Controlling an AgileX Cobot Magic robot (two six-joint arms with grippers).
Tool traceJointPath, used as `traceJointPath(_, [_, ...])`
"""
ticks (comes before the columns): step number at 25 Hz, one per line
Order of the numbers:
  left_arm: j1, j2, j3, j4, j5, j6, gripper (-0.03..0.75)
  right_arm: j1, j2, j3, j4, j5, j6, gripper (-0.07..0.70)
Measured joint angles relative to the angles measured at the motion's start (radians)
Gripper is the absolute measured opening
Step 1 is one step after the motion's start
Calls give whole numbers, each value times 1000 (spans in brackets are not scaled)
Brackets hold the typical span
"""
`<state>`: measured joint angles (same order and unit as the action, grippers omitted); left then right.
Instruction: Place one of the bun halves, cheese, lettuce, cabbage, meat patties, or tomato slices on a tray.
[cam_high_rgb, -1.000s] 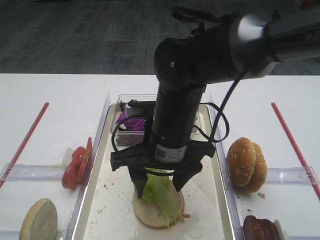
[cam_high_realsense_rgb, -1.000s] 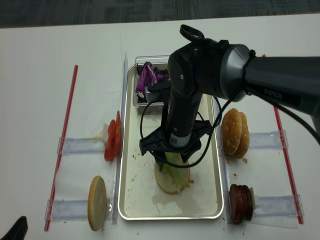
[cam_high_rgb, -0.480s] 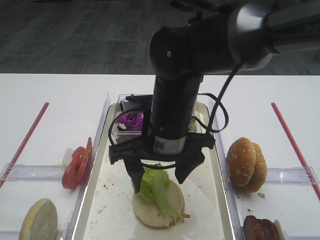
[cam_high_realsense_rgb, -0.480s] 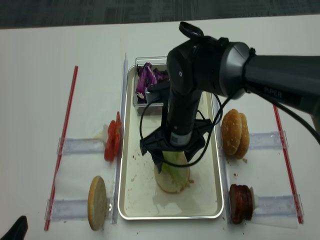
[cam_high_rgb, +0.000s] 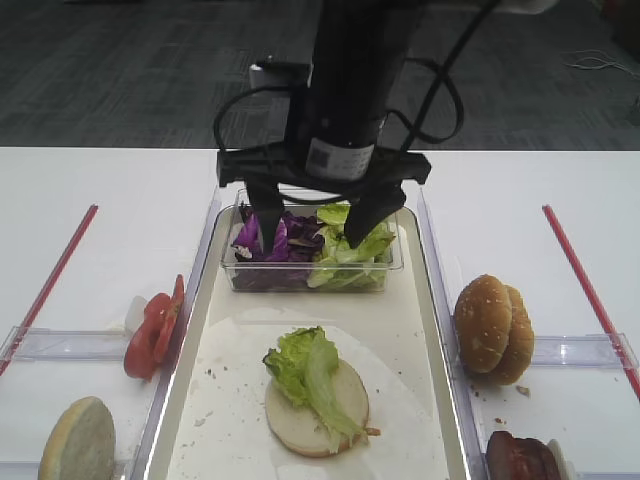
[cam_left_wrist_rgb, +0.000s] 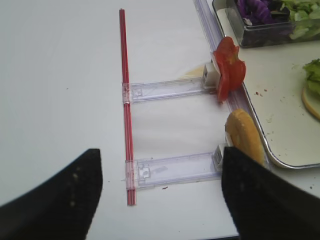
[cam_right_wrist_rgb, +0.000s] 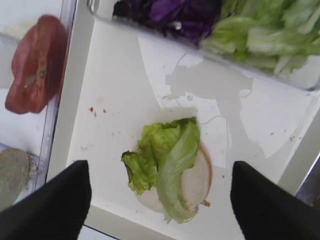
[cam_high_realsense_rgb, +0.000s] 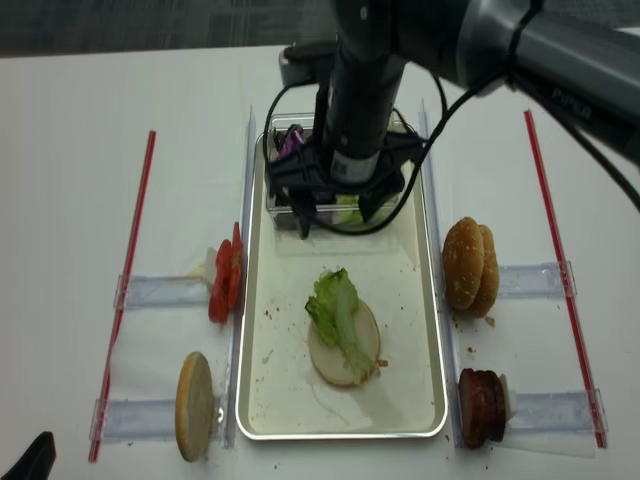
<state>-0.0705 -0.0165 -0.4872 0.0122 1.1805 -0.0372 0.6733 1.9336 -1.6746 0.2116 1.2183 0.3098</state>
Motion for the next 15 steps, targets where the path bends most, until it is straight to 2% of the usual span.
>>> traceJointPath(5, [0, 0, 0, 0, 0, 0, 501, -59, 0, -50, -13, 8, 1, 573])
traceJointPath(15, [0, 0, 0, 0, 0, 0, 501, -215, 6, -52, -17, 13, -55, 573])
